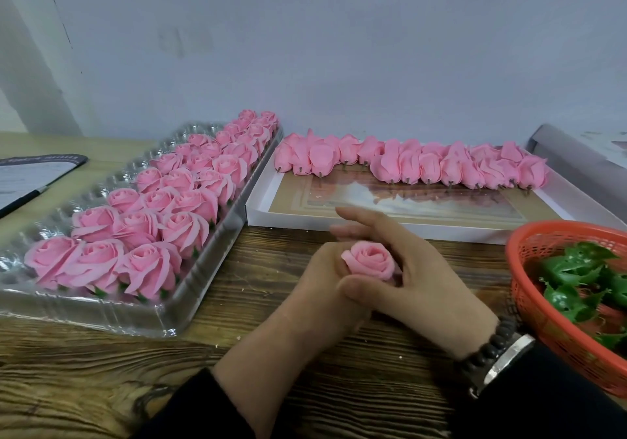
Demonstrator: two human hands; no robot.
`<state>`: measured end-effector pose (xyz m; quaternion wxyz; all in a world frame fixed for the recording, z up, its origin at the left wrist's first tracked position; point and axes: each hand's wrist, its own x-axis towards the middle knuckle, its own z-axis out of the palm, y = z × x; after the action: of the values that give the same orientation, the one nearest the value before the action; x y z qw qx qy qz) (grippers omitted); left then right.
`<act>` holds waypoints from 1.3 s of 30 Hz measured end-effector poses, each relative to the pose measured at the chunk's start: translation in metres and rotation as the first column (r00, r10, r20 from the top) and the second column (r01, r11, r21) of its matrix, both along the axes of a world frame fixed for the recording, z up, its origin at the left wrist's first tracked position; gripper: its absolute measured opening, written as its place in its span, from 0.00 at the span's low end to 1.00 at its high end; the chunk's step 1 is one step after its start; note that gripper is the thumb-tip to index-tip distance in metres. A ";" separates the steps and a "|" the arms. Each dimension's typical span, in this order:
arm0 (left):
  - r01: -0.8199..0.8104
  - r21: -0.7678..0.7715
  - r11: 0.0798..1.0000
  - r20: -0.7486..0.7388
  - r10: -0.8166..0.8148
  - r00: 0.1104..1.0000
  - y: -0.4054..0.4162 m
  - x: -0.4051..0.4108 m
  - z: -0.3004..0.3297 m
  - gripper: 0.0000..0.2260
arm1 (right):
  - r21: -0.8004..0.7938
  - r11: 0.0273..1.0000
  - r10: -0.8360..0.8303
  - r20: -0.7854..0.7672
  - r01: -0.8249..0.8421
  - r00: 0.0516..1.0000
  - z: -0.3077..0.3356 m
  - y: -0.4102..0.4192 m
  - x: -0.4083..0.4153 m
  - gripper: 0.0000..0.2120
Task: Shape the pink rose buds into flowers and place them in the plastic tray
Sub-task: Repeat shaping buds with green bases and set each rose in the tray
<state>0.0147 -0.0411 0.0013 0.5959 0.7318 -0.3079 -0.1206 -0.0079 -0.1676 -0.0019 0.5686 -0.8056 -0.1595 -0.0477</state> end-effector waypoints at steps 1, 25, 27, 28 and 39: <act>-0.019 -0.054 0.998 0.009 0.019 1.000 0.001 0.002 -0.001 0.14 | 0.005 1.000 0.003 -0.004 -0.003 1.000 -0.001 -0.002 0.001 0.33; 0.110 0.032 0.993 -0.066 -0.108 0.992 0.001 -0.006 0.002 0.17 | 0.109 0.988 0.125 -0.189 -0.106 0.974 0.006 0.002 -0.003 0.20; 0.049 0.013 0.999 0.038 -0.050 0.998 0.001 -0.004 0.002 0.17 | 0.112 0.989 0.114 -0.190 -0.094 0.975 0.005 -0.002 -0.001 0.26; 0.010 -0.023 1.000 0.068 -0.009 0.998 0.002 -0.004 0.002 0.15 | 0.085 0.993 0.093 -0.173 -0.079 0.981 0.004 -0.003 -0.001 0.28; -0.221 -0.054 0.974 0.147 0.227 0.963 -0.017 -0.005 -0.009 0.13 | 0.018 0.952 -0.300 0.256 0.306 0.919 -0.009 0.026 0.001 0.13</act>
<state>0.0098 -0.0583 -0.0074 0.5940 0.7577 -0.2701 0.0095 -0.0066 -0.1415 -0.0106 0.5200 -0.8140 -0.1054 -0.2364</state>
